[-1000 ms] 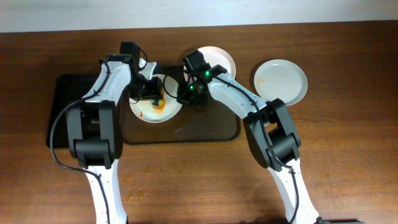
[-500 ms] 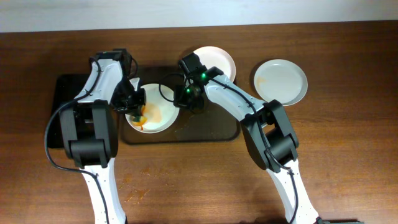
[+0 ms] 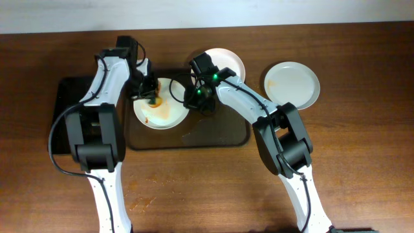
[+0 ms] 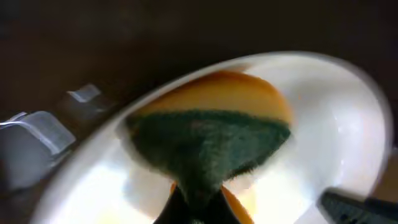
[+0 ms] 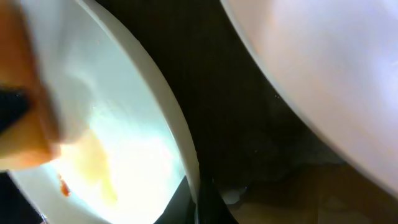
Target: Clean dirty plates on tray and stack at the side
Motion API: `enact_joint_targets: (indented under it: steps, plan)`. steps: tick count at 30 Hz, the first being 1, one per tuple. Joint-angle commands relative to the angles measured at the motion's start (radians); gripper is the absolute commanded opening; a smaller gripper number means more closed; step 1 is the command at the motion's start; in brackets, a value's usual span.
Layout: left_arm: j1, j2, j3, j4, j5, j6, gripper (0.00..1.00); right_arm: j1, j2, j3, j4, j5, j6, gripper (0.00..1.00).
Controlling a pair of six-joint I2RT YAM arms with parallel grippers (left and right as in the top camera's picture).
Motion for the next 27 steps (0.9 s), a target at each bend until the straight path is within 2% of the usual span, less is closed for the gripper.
enact_joint_targets:
  steps: [1, 3, 6, 14, 19, 25, 27]
  plan:
    - [-0.025, 0.01, 0.188, -0.127, -0.386, -0.032, 0.0, 0.006, 0.021, 0.0, -0.014, 0.008, -0.007, 0.04]
    - [-0.03, 0.01, 0.272, -0.205, -0.467, -0.032, 0.0, 0.005, 0.021, 0.0, -0.021, 0.007, -0.007, 0.04]
    - [-0.031, 0.01, 0.308, -0.234, -0.474, -0.032, 0.0, 0.005, -0.004, 0.03, -0.058, 0.011, -0.085, 0.04]
    - [0.039, 0.01, 0.308, -0.185, -0.443, -0.032, 0.01, 0.042, -0.061, 0.311, -0.405, 0.406, -0.329, 0.04]
    - [0.051, 0.01, 0.308, -0.174, -0.421, -0.032, 0.01, 0.161, -0.061, 0.494, -0.573, 0.852, -0.329, 0.04]
    - [0.064, 0.01, 0.308, -0.171, -0.421, -0.032, 0.0, 0.354, -0.062, 0.521, -0.602, 1.441, -0.328, 0.04]
    - [0.064, 0.01, 0.308, -0.171, -0.421, -0.032, 0.01, 0.405, -0.062, 0.521, -0.602, 1.569, -0.31, 0.04]
